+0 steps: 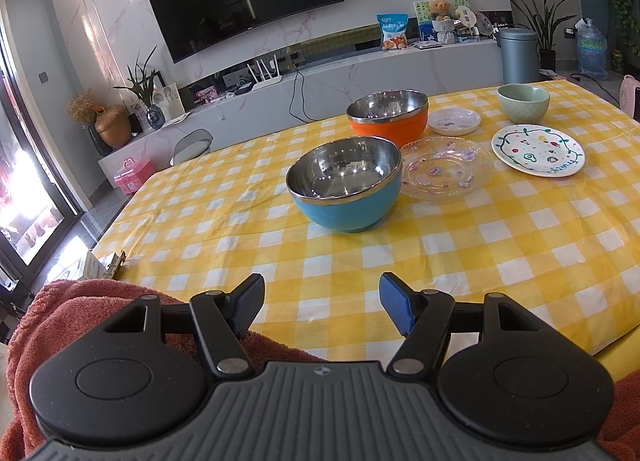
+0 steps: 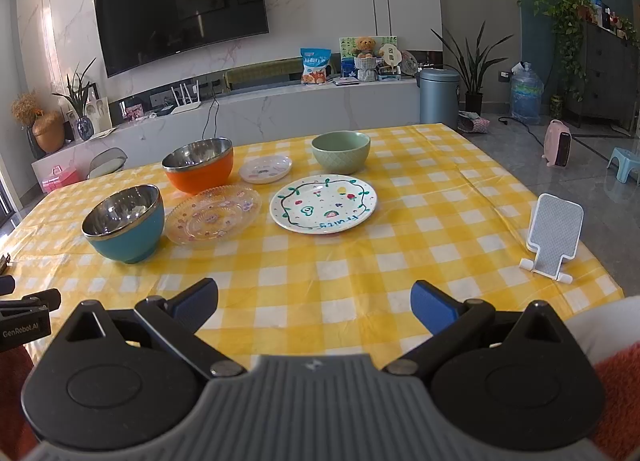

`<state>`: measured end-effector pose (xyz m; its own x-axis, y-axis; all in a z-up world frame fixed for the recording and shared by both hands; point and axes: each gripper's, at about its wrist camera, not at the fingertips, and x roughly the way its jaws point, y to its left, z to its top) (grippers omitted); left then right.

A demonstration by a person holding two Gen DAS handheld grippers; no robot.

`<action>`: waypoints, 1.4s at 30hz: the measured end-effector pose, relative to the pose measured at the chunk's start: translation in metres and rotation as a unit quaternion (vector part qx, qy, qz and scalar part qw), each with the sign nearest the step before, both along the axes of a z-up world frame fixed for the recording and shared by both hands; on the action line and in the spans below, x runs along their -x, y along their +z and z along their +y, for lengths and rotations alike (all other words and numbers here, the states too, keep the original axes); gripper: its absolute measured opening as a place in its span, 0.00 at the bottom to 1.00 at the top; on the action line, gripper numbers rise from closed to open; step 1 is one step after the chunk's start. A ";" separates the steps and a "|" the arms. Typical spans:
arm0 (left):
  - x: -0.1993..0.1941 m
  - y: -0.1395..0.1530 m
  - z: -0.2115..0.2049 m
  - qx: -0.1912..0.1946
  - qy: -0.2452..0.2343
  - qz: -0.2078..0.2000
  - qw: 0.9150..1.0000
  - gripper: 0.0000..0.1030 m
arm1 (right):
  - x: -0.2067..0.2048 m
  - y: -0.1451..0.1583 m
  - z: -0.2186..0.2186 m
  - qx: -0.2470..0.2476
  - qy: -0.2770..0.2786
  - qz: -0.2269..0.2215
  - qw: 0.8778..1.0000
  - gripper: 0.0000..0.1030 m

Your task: Organize plates and bowls

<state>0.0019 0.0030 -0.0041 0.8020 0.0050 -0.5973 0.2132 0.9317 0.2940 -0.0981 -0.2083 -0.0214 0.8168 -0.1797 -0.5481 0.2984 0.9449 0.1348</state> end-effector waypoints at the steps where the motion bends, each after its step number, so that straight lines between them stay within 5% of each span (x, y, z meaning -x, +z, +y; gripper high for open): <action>1: 0.000 0.000 0.000 0.000 0.000 0.000 1.000 0.75 | -0.002 -0.001 0.000 0.000 -0.001 0.000 1.000 0.98; 42: 0.000 0.000 0.000 0.001 0.000 -0.002 1.000 0.76 | -0.004 -0.008 0.005 0.004 0.001 0.006 1.000 0.98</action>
